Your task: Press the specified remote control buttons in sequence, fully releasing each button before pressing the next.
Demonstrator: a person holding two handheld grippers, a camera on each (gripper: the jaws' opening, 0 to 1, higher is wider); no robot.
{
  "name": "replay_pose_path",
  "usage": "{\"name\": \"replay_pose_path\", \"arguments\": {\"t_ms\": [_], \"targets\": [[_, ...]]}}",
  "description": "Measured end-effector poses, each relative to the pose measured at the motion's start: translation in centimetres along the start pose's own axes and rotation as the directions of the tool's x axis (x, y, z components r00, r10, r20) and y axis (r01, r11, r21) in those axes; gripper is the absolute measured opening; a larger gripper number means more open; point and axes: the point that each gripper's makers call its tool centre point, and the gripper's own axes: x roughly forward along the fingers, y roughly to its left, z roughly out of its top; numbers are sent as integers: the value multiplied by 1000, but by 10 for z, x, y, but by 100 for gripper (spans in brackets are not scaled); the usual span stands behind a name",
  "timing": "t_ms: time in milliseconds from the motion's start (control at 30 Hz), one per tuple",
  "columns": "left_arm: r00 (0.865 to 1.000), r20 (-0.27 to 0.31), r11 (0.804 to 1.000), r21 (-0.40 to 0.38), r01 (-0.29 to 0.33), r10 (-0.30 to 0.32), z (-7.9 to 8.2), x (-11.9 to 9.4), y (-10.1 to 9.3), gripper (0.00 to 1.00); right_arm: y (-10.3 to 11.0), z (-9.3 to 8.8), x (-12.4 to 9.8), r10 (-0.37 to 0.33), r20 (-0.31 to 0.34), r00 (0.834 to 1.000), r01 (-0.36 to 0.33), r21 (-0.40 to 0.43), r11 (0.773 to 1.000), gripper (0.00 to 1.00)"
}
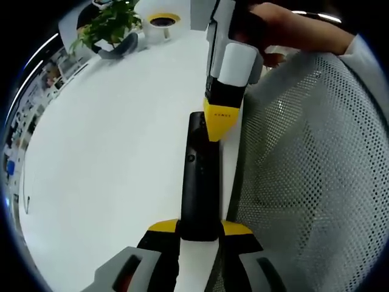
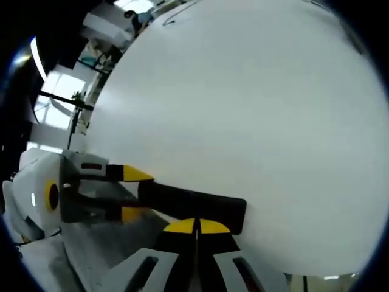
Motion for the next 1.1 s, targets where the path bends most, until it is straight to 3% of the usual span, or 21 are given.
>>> {"name": "replay_pose_path", "arguments": {"t_ms": [167, 367, 600, 800, 1000, 1100], "targets": [[1000, -5, 1000, 19, 12, -12, 1, 0, 1, 24, -1, 0, 0, -21, 3, 1000, 21, -34, 999, 0], [1000, -9, 1000, 27, 7, -6, 1, 0, 1, 24, -2, 0, 1, -3, 10, 1000, 3, -6, 1000, 0], [999, 52, 999, 34, 11, -13, 0, -1, 2, 24, -1, 0, 0, 17, 18, 1000, -17, -12, 1000, 0], [998, 57, 1000, 26, 10, -11, 2, 0, 2, 24, 0, 0, 0, 0, 8, 1000, 1, -55, 998, 0], [998, 70, 1000, 16, 1, -2, 2, -1, 1, 24, 0, 2, -1, 8, -18, 1000, -9, -34, 999, 0], [997, 76, 1000, 12, 2, -2, 2, -1, 1, 24, 3, 9, -3, 21, 28, 999, -20, -35, 999, 0]]}}
